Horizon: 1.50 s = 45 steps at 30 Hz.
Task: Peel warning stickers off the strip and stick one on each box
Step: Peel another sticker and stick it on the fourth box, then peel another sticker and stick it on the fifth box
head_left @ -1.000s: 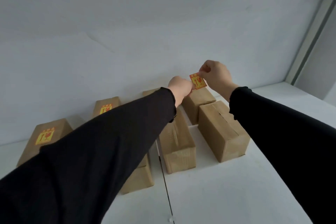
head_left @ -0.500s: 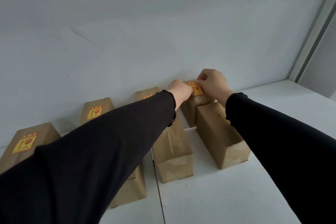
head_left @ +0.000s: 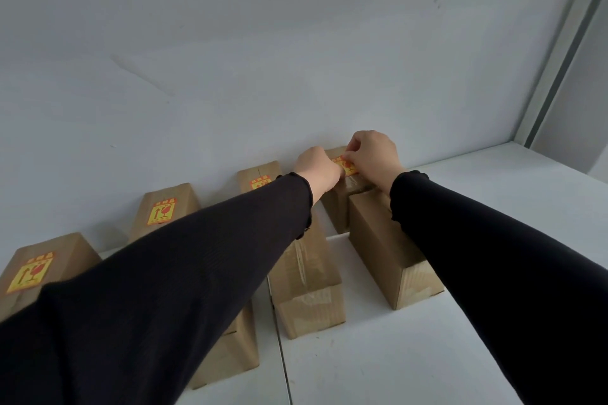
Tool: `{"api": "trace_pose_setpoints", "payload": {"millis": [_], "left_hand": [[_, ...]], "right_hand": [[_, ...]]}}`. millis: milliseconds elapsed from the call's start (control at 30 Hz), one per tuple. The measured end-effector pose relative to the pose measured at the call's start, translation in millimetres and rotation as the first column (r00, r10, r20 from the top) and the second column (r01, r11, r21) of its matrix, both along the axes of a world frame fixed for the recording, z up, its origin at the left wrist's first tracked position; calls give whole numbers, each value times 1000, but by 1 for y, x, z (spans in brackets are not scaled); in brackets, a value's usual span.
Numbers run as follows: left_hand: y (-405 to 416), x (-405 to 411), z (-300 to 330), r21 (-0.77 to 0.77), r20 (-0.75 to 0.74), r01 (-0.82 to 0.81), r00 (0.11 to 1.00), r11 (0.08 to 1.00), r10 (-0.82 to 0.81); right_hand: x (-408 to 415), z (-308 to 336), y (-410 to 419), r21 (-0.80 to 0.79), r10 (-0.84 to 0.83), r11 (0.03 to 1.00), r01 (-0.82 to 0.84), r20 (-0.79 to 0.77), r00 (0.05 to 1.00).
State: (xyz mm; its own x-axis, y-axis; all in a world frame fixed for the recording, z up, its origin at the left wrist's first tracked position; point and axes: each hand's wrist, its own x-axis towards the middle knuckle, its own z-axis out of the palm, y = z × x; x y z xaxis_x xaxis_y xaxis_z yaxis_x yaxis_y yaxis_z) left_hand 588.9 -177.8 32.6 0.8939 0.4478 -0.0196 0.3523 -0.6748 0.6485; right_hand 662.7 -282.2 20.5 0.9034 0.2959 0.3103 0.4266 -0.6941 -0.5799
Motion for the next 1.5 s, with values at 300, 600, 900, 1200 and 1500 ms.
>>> {"api": "trace_pose_setpoints", "payload": {"millis": [300, 600, 900, 1200, 1500], "left_hand": [[2, -4, -2, 24, 59, 74, 995, 997, -75], [3, -5, -1, -27, 51, 66, 997, 997, -64], [1, -14, 0, 23, 47, 41, 998, 999, -42], [48, -124, 47, 229, 205, 105, 967, 968, -153], [109, -356, 66, 445, 125, 120, 973, 888, -194]], "right_hand": [[-3, 10, 6, -104, -61, 993, 59, -11, 998], [1, 18, -3, -11, -18, 1000, 17, -159, 987], [-16, 26, -24, -143, 74, 984, -105, -207, 976], [-98, 55, -37, -132, 93, 988, -83, 74, 993], [-302, 64, 10, -151, 412, 908, -390, 163, 896]]}}
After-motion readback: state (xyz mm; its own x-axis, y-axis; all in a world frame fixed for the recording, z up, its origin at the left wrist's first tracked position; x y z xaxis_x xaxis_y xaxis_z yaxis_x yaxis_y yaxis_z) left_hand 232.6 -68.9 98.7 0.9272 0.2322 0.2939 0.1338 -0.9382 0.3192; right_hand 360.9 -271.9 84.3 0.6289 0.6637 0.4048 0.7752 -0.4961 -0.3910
